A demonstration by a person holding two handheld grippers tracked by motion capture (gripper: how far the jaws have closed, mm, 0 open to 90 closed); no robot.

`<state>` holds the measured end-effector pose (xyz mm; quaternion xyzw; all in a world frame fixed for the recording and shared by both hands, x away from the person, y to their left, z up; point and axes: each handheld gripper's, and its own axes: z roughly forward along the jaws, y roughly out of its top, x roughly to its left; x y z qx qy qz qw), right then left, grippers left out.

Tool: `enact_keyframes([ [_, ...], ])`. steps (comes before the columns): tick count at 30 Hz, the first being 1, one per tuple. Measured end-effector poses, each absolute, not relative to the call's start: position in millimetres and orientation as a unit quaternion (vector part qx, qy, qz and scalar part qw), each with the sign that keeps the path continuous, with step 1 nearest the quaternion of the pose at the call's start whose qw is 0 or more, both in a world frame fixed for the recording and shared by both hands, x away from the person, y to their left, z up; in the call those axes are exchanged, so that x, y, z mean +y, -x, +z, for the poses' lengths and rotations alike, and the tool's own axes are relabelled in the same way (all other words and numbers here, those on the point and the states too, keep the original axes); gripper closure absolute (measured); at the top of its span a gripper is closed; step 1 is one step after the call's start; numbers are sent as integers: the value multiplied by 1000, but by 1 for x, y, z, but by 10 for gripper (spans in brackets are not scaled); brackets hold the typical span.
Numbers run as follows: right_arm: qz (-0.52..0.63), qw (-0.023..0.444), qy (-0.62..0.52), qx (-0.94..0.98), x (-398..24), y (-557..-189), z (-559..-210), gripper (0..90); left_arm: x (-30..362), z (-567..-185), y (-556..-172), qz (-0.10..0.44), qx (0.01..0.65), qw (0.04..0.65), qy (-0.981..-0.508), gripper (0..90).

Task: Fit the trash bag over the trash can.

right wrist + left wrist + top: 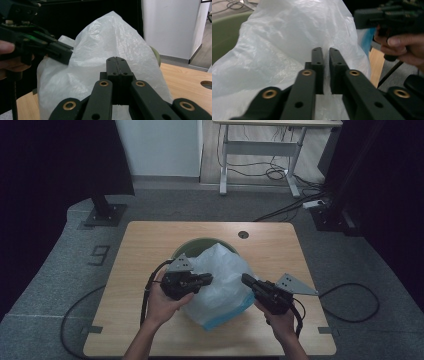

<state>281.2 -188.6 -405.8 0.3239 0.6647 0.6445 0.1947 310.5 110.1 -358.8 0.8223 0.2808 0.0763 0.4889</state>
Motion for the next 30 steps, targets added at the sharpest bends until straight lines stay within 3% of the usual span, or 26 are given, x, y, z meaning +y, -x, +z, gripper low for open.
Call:
enact_keyframes([
  [3, 648, 190, -319, 665, -190, -278, -408, 876, 114, -361, -313, 79, 285, 495, -817, 894],
  [5, 653, 192, -316, 661, -194, -274, -408, 790, 118, -362, -313, 78, 288, 505, -810, 898],
  [12, 656, 227, -327, 641, -217, -247, -412, 662, 134, -364, -321, 47, 308, 542, -781, 899],
  [21, 622, 248, -367, 646, -239, -218, -449, 641, 137, -366, -329, 33, 323, 546, -772, 900],
  [30, 600, 253, -383, 655, -233, -227, -464, 634, 137, -367, -334, 20, 332, 542, -772, 899],
])
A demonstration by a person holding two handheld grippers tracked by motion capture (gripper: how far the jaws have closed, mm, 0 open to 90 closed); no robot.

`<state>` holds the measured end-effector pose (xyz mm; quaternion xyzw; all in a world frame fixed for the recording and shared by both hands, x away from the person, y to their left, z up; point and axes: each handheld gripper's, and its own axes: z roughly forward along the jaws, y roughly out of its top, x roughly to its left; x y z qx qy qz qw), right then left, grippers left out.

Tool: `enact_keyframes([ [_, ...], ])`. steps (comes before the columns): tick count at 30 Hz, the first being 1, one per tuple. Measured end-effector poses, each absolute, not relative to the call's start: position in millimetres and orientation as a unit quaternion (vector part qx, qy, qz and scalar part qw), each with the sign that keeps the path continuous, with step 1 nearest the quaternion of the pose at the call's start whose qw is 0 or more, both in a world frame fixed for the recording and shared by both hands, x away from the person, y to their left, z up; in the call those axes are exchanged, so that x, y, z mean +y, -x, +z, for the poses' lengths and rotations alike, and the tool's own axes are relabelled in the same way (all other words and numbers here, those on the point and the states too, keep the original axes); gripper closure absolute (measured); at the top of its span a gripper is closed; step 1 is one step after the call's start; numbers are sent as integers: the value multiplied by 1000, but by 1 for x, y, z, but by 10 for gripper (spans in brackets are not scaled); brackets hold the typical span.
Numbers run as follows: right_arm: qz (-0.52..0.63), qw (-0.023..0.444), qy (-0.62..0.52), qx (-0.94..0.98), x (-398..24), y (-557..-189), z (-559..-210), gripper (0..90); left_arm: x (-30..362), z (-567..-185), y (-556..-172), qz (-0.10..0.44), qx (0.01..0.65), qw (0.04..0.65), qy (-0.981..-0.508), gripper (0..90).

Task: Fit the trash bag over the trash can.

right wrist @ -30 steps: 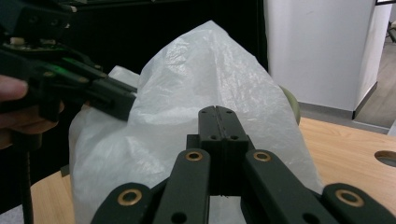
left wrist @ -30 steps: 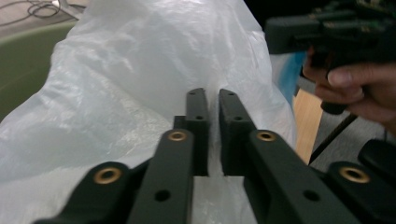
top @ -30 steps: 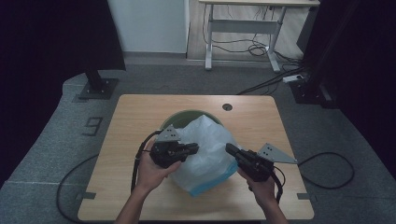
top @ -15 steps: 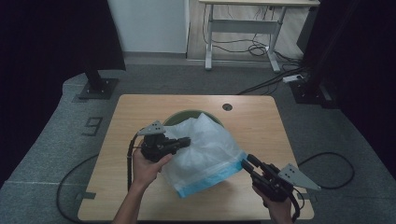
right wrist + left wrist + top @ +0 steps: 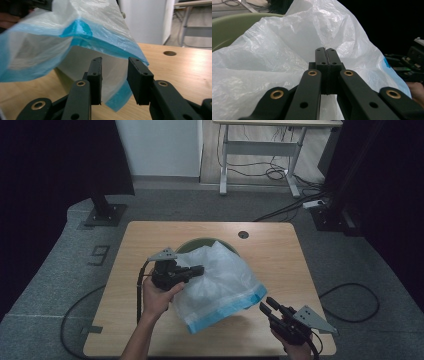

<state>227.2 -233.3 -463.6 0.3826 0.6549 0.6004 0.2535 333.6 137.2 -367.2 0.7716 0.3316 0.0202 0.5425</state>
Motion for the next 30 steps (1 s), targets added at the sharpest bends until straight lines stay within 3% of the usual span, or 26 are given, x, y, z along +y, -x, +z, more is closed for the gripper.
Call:
enact_keyframes([
  [15, 595, 268, -363, 665, -207, -232, -456, 634, 135, -366, -335, 12, 332, 545, -770, 899],
  [30, 599, 269, -379, 652, -201, -215, -463, 630, 136, -363, -335, 14, 342, 548, -763, 899],
])
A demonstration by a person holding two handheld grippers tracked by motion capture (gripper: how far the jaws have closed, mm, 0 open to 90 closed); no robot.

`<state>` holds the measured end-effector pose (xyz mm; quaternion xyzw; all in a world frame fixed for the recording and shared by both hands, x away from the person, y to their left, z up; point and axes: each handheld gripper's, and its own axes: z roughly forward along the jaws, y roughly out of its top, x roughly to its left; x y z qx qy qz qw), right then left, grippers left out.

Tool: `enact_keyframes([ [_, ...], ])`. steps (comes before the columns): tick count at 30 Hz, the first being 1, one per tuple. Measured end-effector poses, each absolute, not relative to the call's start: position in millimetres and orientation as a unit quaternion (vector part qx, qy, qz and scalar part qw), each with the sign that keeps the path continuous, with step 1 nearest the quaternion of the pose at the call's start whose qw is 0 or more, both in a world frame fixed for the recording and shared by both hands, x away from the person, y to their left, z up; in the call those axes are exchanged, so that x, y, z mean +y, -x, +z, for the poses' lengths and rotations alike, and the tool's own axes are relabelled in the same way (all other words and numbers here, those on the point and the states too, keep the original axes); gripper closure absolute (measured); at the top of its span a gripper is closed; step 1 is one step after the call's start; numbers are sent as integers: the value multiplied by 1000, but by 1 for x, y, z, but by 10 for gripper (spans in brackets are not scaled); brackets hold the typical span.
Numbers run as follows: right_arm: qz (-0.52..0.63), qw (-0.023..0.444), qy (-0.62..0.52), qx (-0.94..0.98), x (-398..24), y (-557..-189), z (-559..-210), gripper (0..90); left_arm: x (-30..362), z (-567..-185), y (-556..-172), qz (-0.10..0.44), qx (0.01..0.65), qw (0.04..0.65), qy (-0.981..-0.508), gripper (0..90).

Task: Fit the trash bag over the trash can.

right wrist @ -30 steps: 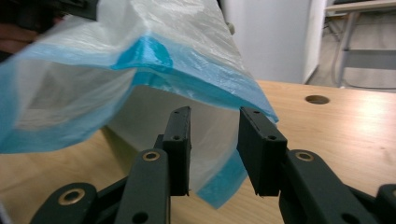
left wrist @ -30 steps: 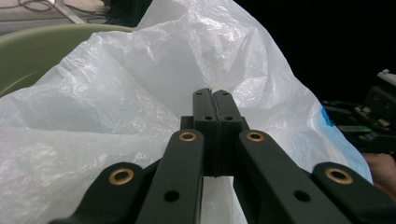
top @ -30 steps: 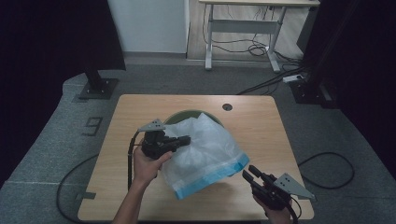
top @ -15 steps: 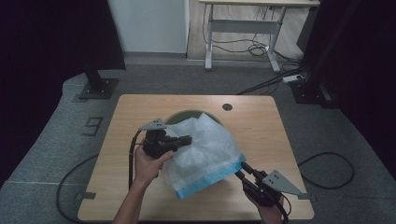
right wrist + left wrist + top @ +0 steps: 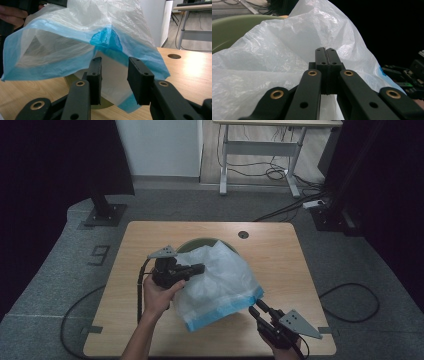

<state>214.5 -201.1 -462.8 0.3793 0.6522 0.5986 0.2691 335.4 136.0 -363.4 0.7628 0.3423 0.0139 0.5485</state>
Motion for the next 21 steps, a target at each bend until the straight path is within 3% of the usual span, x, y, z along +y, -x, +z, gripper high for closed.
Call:
enact_keyframes([
  [8, 597, 275, -369, 657, -199, -214, -461, 629, 134, -363, -335, 13, 340, 548, -764, 900],
  [21, 573, 322, -368, 658, -195, -226, -451, 602, 135, -361, -335, 10, 340, 550, -763, 900],
])
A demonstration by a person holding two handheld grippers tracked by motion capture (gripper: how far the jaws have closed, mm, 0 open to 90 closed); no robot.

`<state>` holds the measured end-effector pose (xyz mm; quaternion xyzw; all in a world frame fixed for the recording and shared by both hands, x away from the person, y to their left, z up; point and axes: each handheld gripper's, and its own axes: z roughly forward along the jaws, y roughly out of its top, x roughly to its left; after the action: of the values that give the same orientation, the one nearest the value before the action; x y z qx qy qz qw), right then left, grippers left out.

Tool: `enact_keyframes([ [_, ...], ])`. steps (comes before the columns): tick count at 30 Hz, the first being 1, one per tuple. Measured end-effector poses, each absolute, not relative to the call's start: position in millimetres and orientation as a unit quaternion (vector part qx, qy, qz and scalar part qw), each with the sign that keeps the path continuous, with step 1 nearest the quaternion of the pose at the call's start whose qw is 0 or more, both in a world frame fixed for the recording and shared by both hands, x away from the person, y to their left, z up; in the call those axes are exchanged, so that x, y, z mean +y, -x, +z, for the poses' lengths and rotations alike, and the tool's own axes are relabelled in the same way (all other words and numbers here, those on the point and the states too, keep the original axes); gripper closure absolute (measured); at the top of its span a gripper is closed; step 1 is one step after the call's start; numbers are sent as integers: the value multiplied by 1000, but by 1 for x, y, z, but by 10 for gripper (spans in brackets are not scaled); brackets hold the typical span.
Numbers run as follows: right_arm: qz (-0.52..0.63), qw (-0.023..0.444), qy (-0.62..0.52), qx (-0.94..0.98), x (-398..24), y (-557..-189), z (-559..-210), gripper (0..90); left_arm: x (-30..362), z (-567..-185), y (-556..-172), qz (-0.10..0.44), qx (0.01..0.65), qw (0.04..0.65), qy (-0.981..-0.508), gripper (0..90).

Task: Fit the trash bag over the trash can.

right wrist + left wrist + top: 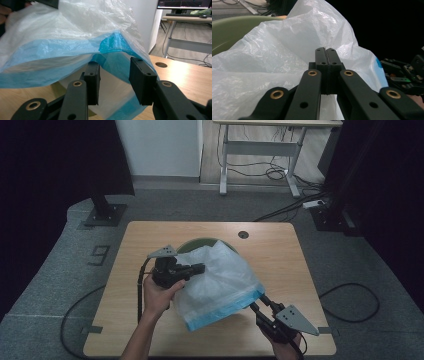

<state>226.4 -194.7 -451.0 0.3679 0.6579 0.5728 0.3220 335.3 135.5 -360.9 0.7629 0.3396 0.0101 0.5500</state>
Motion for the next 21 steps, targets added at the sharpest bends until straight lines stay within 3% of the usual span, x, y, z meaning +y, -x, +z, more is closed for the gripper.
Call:
enact_keyframes([
  [7, 583, 316, -365, 653, -193, -236, -450, 888, 138, -359, -338, 11, 343, 555, -758, 900],
  [21, 571, 327, -368, 657, -212, -236, -454, 890, 169, -351, -341, 40, 366, 589, -719, 900],
])
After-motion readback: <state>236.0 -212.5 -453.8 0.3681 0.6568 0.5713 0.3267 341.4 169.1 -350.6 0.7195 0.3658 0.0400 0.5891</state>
